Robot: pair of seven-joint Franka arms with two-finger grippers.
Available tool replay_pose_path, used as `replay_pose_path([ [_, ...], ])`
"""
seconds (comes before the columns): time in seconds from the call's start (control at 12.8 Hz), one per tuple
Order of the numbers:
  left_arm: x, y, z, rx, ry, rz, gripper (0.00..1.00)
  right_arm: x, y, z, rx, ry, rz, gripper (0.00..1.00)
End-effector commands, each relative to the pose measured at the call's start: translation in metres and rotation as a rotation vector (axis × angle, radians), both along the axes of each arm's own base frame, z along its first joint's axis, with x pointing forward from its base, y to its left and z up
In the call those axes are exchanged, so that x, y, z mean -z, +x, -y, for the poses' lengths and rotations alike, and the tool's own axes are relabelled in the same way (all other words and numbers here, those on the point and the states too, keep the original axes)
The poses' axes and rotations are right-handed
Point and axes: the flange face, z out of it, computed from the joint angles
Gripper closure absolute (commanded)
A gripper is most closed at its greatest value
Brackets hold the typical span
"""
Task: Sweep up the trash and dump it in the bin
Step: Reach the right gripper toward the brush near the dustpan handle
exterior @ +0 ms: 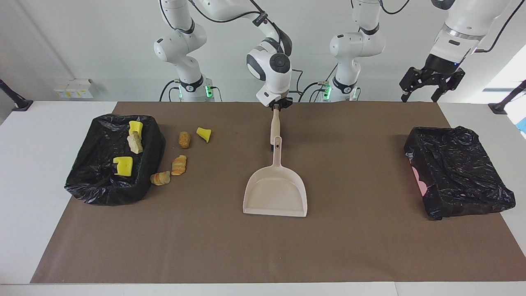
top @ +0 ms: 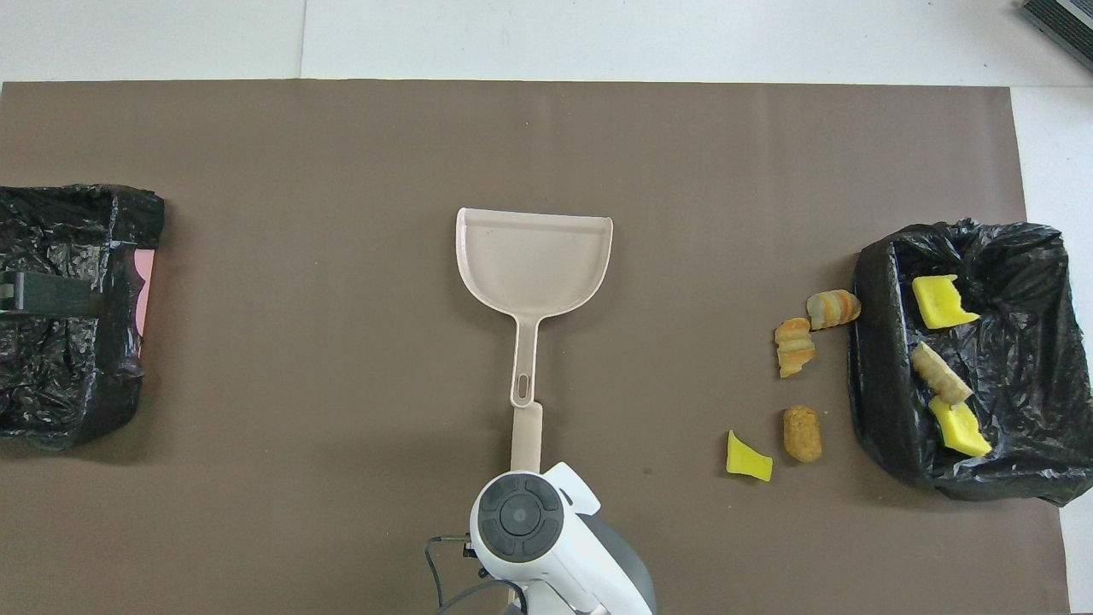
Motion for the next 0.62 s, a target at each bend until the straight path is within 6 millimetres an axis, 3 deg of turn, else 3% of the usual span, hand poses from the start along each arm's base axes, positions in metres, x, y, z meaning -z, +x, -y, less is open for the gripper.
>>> replay_pose_path([
  [0.0, 0.0, -0.008, 0.004, 0.017, -0.01, 0.009, 0.0, -0.006, -0.005, 0.011, 0.032, 0.004, -0.01, 1.0],
  [0.23, 0.008, -0.005, 0.025, 0.059, -0.01, -0.004, 0.0, -0.02, 0.0, 0.029, 0.032, -0.021, -0.05, 1.0],
  [0.55, 0.007, -0.002, 0.03, 0.063, -0.012, 0.028, 0.0, -0.05, 0.032, 0.097, 0.059, -0.076, -0.132, 1.0],
])
